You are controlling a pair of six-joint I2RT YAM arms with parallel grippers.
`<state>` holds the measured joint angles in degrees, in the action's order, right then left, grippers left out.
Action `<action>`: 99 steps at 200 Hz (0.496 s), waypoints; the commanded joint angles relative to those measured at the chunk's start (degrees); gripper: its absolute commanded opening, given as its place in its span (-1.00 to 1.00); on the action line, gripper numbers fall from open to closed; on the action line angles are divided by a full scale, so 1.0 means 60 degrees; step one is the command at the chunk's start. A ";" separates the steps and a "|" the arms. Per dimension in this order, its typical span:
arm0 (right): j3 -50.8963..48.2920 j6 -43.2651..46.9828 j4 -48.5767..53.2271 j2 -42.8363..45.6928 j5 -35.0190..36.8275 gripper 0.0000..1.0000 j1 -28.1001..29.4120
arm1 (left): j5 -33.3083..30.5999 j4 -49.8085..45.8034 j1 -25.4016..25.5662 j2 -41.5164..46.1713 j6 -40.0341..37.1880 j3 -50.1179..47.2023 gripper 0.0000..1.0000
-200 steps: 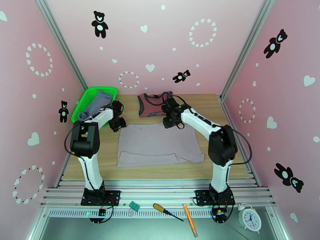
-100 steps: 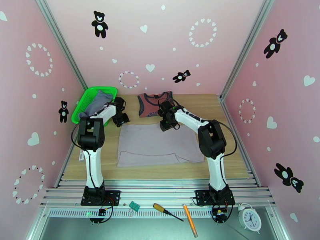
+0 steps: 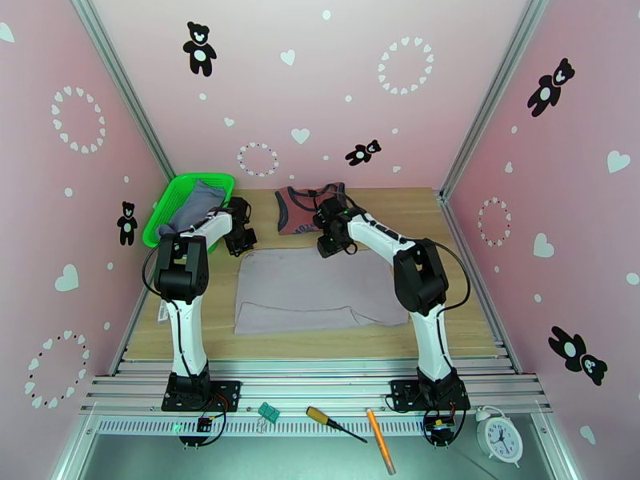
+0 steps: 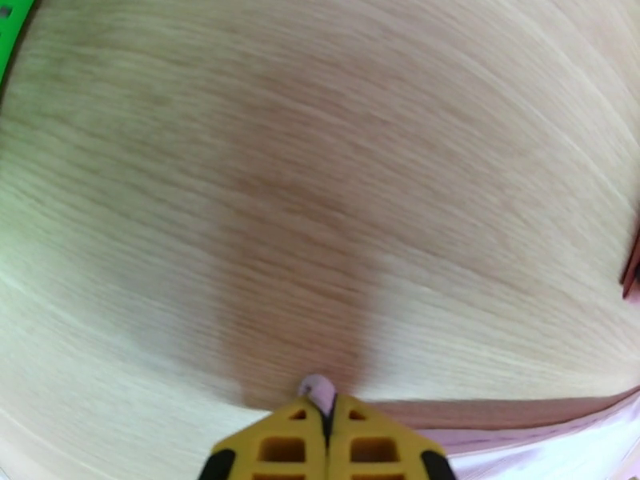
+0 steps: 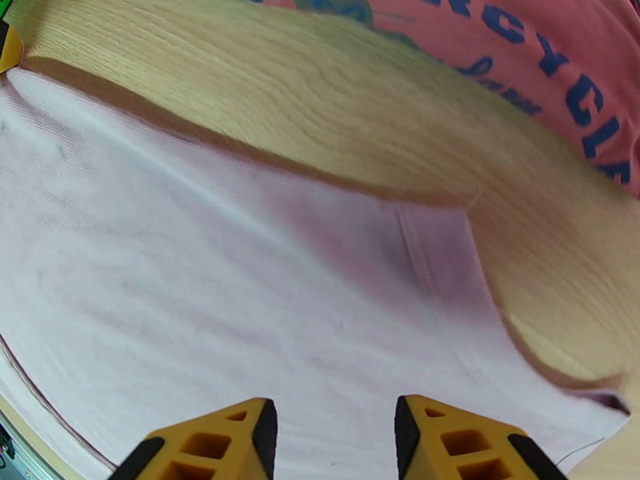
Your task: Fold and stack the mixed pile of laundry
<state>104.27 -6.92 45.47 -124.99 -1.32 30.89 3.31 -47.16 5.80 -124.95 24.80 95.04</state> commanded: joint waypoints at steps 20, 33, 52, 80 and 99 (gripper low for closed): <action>0.1104 0.0783 0.0265 -0.1201 0.0059 -0.02 -0.0418 | 0.0367 -0.0184 0.0014 -0.0386 -0.0265 0.0214 -1.00; 0.1413 0.0801 0.0200 -0.1497 0.0059 -0.02 -0.0530 | 0.0399 -0.0175 0.0016 -0.0380 -0.0280 0.0213 -1.00; 0.1658 0.0823 -0.0008 -0.1751 0.0145 -0.02 -0.0609 | 0.0458 -0.0125 0.0014 -0.0355 -0.0294 0.0182 -1.00; 0.1701 0.0868 -0.0322 -0.1965 0.0274 -0.04 -0.0623 | 0.0459 -0.0109 0.0015 -0.0316 -0.0316 0.0123 -1.00; 0.1765 0.0889 -0.0371 -0.2120 0.0330 -0.05 -0.0622 | 0.0488 -0.0098 0.0014 -0.0287 -0.0350 0.0086 -1.00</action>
<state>112.46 -2.35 44.21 -135.35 -0.36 26.94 4.34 -47.16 5.80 -125.01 23.94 95.20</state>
